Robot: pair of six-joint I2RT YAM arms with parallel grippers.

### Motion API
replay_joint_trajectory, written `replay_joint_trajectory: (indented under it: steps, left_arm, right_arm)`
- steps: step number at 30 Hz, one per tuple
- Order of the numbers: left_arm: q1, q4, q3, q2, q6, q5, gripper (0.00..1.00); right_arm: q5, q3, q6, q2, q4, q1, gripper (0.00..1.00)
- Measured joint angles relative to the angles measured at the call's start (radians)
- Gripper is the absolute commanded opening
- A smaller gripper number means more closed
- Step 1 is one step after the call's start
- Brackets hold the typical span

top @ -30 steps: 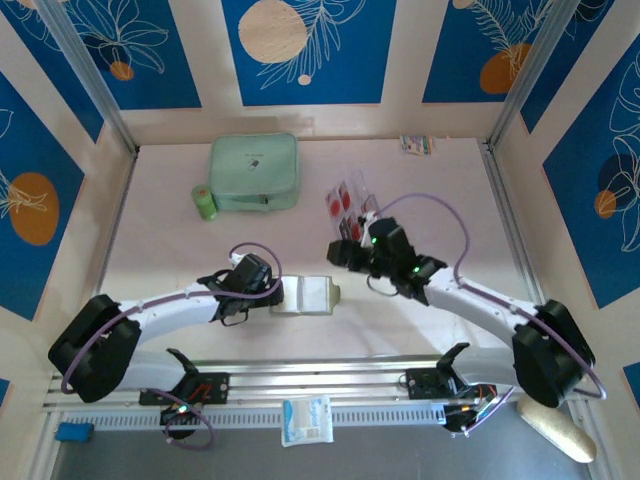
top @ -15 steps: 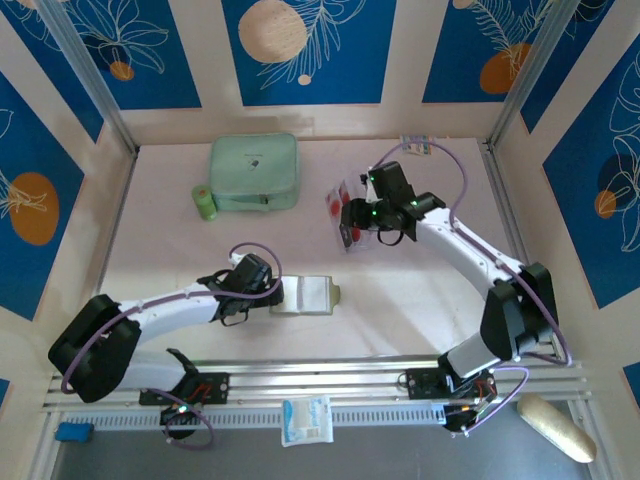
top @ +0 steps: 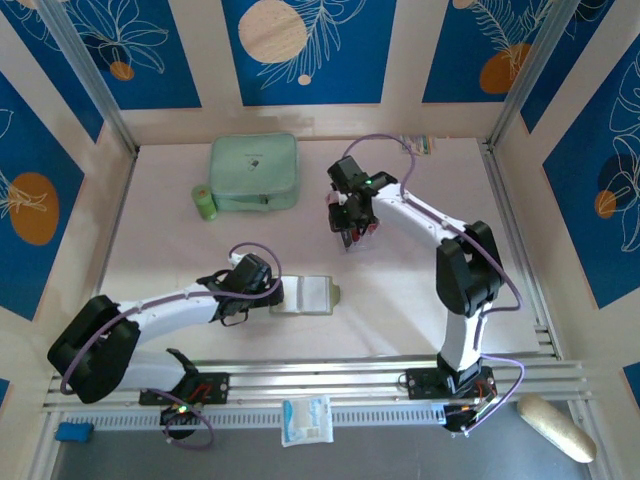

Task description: Put the credit cards into the card holder

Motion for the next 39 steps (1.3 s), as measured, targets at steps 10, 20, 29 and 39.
replay_joint_trajectory:
  steps: [10, 20, 29, 39]
  left_arm:
    - [0.000, 0.016, -0.016, -0.014, 0.000, 0.000, 1.00]
    - [0.000, 0.024, -0.022, -0.019, 0.000, 0.000, 1.00]
    - [0.000, 0.028, -0.026, -0.021, 0.000, 0.000, 1.00]
    - [0.000, 0.028, -0.026, -0.021, 0.000, 0.000, 1.00]
  right_arm:
    - [0.138, 0.103, -0.026, 0.134, -0.101, 0.035, 0.32]
    - [0.192, 0.143, -0.037, 0.196, -0.135, 0.039, 0.26]
    - [0.193, 0.145, -0.043, 0.197, -0.139, 0.038, 0.10]
    - [0.177, 0.148, -0.050, 0.196, -0.135, 0.037, 0.00]
